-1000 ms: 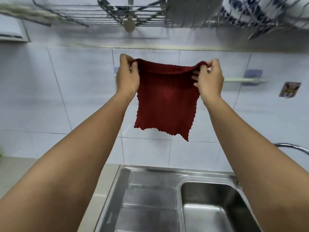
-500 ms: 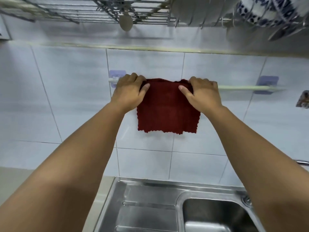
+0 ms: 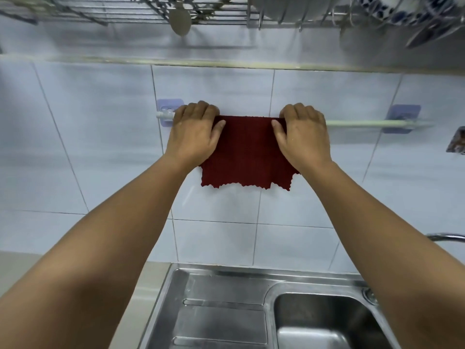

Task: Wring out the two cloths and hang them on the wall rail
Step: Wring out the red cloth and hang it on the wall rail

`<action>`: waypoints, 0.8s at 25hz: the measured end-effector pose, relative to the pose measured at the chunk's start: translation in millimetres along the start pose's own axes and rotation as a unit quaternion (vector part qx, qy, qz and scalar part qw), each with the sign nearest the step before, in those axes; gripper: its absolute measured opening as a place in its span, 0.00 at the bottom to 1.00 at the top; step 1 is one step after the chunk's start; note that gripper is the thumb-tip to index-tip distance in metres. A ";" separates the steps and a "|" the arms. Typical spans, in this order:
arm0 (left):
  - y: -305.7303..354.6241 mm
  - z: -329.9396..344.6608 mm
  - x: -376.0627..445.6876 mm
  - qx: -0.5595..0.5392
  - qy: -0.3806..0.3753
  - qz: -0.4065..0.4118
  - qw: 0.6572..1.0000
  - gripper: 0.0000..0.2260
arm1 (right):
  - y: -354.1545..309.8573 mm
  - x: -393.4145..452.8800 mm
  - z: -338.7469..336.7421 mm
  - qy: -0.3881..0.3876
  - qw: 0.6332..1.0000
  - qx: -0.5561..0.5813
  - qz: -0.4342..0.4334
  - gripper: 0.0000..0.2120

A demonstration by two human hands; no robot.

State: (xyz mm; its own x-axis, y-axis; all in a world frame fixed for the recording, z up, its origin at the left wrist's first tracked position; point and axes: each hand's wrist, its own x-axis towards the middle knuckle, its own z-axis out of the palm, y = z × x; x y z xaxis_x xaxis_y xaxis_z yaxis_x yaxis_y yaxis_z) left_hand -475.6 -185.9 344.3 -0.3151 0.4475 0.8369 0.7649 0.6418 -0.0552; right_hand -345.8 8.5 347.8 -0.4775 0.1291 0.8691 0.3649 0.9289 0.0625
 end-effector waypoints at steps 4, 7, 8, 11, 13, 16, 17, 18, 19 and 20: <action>-4.1 4.1 3.5 0.024 -0.015 -0.009 1.000 0.17 | 5.7 5.6 4.1 -0.019 0.999 0.031 0.012 0.18; -3.3 0.2 5.1 0.031 0.014 -0.017 0.999 0.16 | 6.7 6.0 0.8 0.004 0.999 0.046 0.017 0.16; -2.9 -0.9 4.2 0.022 0.014 -0.022 0.999 0.15 | 7.2 4.6 -0.5 0.011 0.998 0.051 0.022 0.14; -8.6 0.1 -0.1 0.028 -0.001 -0.007 1.000 0.15 | 6.1 2.2 -2.4 0.009 0.998 0.057 0.026 0.11; -15.6 1.2 -3.0 0.049 0.006 -0.003 0.999 0.15 | 4.0 4.6 -4.2 -0.001 0.998 0.064 0.019 0.11; -25.6 0.1 -8.5 0.076 0.013 -0.019 0.997 0.15 | -1.4 5.9 -5.0 -0.011 0.997 0.080 -0.002 0.10; -27.8 -1.0 -10.5 0.080 0.007 -0.025 0.996 0.15 | -2.8 5.9 -5.0 -0.013 0.996 0.085 -0.003 0.10; -29.8 -2.0 -12.5 0.082 0.000 -0.030 0.996 0.15 | -4.3 5.9 -4.9 -0.014 0.996 0.091 -0.003 0.10; -32.2 -3.0 -14.4 0.081 -0.004 -0.034 0.996 0.15 | -6.3 5.9 -4.7 -0.016 0.995 0.098 -0.003 0.10; -34.8 -3.8 -15.9 0.079 -0.006 -0.037 0.996 0.15 | -7.8 6.4 -4.1 -0.019 0.994 0.106 -0.002 0.10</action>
State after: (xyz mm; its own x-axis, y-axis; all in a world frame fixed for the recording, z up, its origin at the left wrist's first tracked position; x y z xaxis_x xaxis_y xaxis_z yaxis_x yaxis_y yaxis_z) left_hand -495.1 -217.8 335.0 -0.3743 0.4027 0.8353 0.6418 0.7626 -0.0801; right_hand -348.4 0.6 354.9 -0.5099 0.1336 0.8498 0.1880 0.9813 -0.0414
